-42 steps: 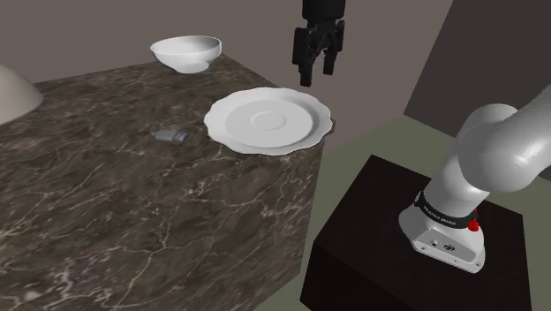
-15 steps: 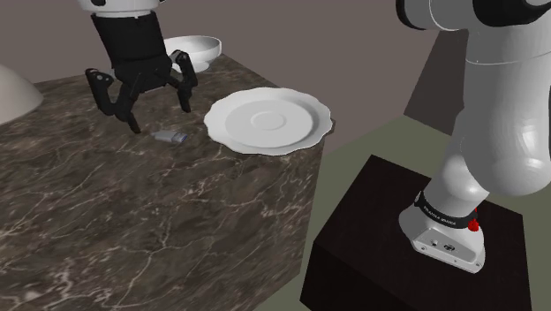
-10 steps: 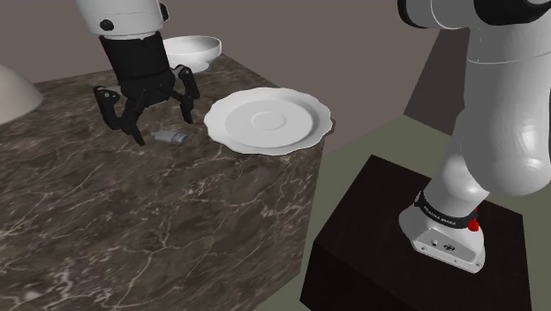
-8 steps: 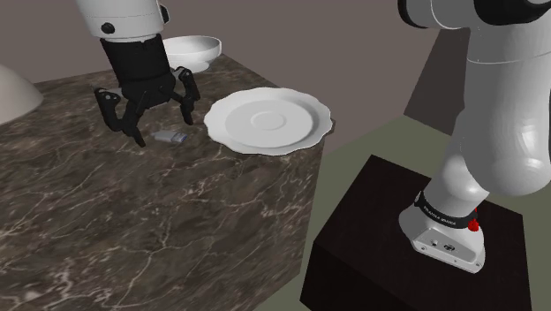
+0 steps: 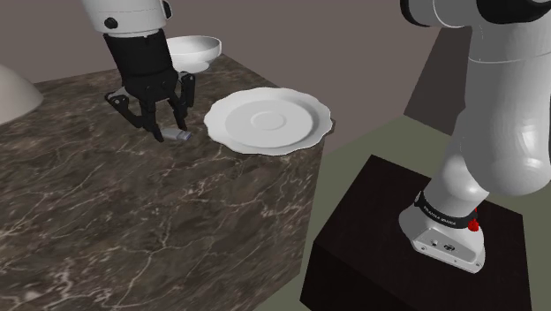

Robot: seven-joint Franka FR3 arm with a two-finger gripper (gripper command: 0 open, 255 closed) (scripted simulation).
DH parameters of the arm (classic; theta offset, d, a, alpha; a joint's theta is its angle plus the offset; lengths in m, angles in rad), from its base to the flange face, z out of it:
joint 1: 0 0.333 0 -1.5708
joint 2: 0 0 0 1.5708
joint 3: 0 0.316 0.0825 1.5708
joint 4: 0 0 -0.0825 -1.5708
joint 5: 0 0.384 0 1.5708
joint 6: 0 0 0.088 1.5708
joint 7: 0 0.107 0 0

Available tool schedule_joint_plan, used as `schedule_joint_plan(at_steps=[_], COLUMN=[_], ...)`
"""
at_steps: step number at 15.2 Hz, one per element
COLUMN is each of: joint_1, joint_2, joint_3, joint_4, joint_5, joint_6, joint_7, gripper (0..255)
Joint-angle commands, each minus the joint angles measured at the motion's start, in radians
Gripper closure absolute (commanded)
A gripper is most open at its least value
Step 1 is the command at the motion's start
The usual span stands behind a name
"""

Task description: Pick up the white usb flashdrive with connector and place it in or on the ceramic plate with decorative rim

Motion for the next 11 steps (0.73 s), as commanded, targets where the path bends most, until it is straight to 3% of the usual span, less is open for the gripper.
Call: schedule_joint_plan(at_steps=[1,7,11], joint_1=[0.004,0.005,0.018], joint_2=[0.006,0.011,0.023], joint_3=[0.004,0.004,0.005], joint_4=[-0.01,-0.003,0.07], joint_5=[0.005,0.003,-0.003], joint_6=[0.02,0.017,-0.043], joint_7=[0.0,0.0,0.0], gripper=[255,255,255])
